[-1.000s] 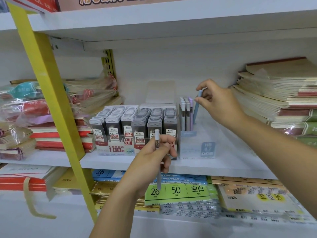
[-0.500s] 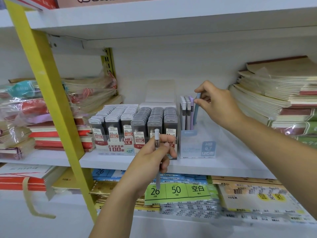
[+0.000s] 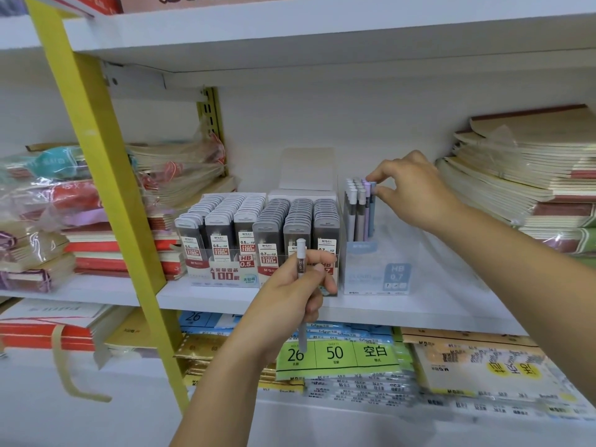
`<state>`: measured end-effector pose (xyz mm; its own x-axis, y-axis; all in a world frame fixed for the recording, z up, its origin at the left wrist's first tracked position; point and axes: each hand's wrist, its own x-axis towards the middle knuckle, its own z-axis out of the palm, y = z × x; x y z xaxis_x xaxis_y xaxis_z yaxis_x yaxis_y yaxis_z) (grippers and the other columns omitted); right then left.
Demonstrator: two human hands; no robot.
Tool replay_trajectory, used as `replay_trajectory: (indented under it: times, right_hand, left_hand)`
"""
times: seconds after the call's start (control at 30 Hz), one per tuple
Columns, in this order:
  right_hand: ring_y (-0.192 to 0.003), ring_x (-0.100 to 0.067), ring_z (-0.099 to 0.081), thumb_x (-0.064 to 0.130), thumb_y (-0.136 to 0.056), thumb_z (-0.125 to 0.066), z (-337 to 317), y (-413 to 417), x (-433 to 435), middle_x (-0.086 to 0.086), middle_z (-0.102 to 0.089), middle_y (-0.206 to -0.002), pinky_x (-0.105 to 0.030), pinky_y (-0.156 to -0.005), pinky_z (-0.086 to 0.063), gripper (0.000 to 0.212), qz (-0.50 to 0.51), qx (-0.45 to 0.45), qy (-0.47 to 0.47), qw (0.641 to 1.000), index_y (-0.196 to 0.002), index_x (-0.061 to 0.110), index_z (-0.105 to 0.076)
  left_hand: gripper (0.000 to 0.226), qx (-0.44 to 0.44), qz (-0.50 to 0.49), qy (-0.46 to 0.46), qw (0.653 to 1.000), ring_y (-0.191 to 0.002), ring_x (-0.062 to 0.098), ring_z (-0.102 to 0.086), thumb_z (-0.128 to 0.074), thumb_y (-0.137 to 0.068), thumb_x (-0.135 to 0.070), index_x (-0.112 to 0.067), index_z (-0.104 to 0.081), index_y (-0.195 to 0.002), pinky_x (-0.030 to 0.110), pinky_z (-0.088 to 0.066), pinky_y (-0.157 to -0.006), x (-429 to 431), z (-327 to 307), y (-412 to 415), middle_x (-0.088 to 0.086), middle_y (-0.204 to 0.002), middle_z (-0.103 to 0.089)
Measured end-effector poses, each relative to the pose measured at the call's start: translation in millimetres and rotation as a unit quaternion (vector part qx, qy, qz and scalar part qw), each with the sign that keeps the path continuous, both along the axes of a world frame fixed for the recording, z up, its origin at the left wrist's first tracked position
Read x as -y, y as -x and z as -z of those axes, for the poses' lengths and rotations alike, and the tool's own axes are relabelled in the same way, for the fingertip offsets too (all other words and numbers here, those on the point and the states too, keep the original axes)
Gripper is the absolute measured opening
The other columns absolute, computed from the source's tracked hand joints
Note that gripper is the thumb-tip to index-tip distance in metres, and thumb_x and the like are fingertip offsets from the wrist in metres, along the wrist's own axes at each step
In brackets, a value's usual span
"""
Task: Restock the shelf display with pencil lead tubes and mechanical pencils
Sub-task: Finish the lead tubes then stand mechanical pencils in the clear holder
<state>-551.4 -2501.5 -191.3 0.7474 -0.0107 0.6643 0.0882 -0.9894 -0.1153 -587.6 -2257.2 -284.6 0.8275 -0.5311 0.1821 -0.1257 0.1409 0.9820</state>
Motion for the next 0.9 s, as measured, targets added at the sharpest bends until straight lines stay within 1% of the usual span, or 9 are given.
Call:
replay_trajectory:
  times: [0.2,0.3,0.37,0.43,0.53,0.63,0.73,0.8,0.9]
  right_hand:
    - [-0.126,-0.028,-0.039,0.024,-0.099,-0.048,2,-1,4,-0.010,-0.053,-0.133,-0.038,-0.104,-0.033,0.038,0.033,-0.084,-0.043,0.995,-0.136,0.033,-0.053]
    - [-0.133,-0.025,-0.030,0.019,-0.101,-0.046,10,8,1,-0.003,-0.048,-0.145,-0.033,-0.107,-0.023,0.044,0.021,-0.082,-0.032,0.996,-0.144,0.024,-0.043]
    - [-0.129,-0.021,-0.033,0.017,-0.100,-0.048,13,24,-5,-0.002,-0.054,-0.139,-0.027,-0.103,-0.023,0.041,-0.007,0.002,-0.063,0.998,-0.141,0.019,-0.049]
    - [-0.115,-0.011,-0.039,0.021,-0.098,-0.051,17,43,-17,0.004,-0.063,-0.121,-0.024,-0.094,-0.030,0.030,-0.060,0.061,-0.100,0.991,-0.126,0.024,-0.062]
    - [-0.102,0.000,-0.046,0.042,-0.089,-0.055,20,72,-47,0.025,-0.065,-0.100,-0.025,-0.085,-0.038,0.019,-0.165,-0.011,-0.174,0.971,-0.103,0.042,-0.068]
    - [-0.104,0.000,-0.049,0.057,-0.076,-0.059,22,89,-75,0.027,-0.064,-0.099,-0.022,-0.089,-0.040,0.027,-0.246,-0.119,-0.222,0.936,-0.100,0.049,-0.068]
    - [-0.091,-0.007,-0.059,0.035,-0.083,-0.070,26,92,-87,0.020,-0.069,-0.094,-0.021,-0.083,-0.047,0.014,-0.272,-0.129,-0.251,0.920,-0.095,0.040,-0.072]
    - [-0.077,-0.011,-0.064,0.022,-0.087,-0.068,25,93,-84,0.011,-0.072,-0.085,-0.017,-0.071,-0.051,0.010,-0.281,-0.106,-0.320,0.899,-0.095,0.025,-0.074]
    - [-0.077,-0.009,-0.069,0.017,-0.093,-0.060,19,93,-71,0.002,-0.075,-0.085,-0.016,-0.066,-0.052,0.009,-0.258,-0.048,-0.442,0.858,-0.096,0.014,-0.068]
  left_hand:
    - [0.022,0.005,0.008,-0.001,1.000,-0.053,0.007,-0.042,-0.044,-0.107,-0.018,-0.021,-0.064,-0.115,0.019,-0.039,-0.051,-2,-2,4,-0.004,-0.076,-0.065]
    - [0.022,0.006,0.009,0.000,1.000,-0.054,0.006,-0.043,-0.044,-0.107,-0.018,-0.020,-0.064,-0.115,0.018,-0.039,-0.051,-3,-3,5,-0.005,-0.076,-0.065]
    - [0.022,0.009,0.010,0.000,1.000,-0.054,0.006,-0.044,-0.044,-0.107,-0.018,-0.021,-0.064,-0.115,0.018,-0.040,-0.051,-4,-4,7,-0.005,-0.076,-0.065]
    - [0.022,0.016,0.014,-0.009,1.000,-0.056,0.005,-0.045,-0.044,-0.107,-0.019,-0.020,-0.064,-0.115,0.017,-0.041,-0.052,-4,-5,9,-0.006,-0.077,-0.065]
    - [0.021,0.027,0.027,-0.027,0.999,-0.058,0.006,-0.044,-0.045,-0.107,-0.019,-0.017,-0.063,-0.117,0.017,-0.040,-0.053,-1,-8,14,-0.008,-0.078,-0.064]
    - [0.019,0.039,0.039,-0.049,0.997,-0.059,0.005,-0.044,-0.045,-0.107,-0.021,-0.019,-0.063,-0.104,0.017,-0.040,-0.054,3,-12,20,-0.011,-0.074,-0.063]
    - [0.020,0.043,0.054,-0.060,0.996,-0.057,0.001,-0.046,-0.046,-0.107,-0.022,-0.021,-0.062,-0.096,0.016,-0.042,-0.055,5,-14,25,-0.017,-0.064,-0.061]
    - [0.016,0.054,0.044,-0.059,0.996,-0.065,0.002,-0.053,-0.049,-0.106,-0.021,-0.019,-0.065,-0.103,0.017,-0.047,-0.062,4,-14,25,-0.016,-0.073,-0.064]
    - [0.018,0.051,0.020,-0.039,0.998,-0.075,0.005,-0.063,-0.052,-0.104,-0.017,-0.017,-0.066,-0.115,0.020,-0.054,-0.073,-1,-13,21,-0.008,-0.085,-0.069]
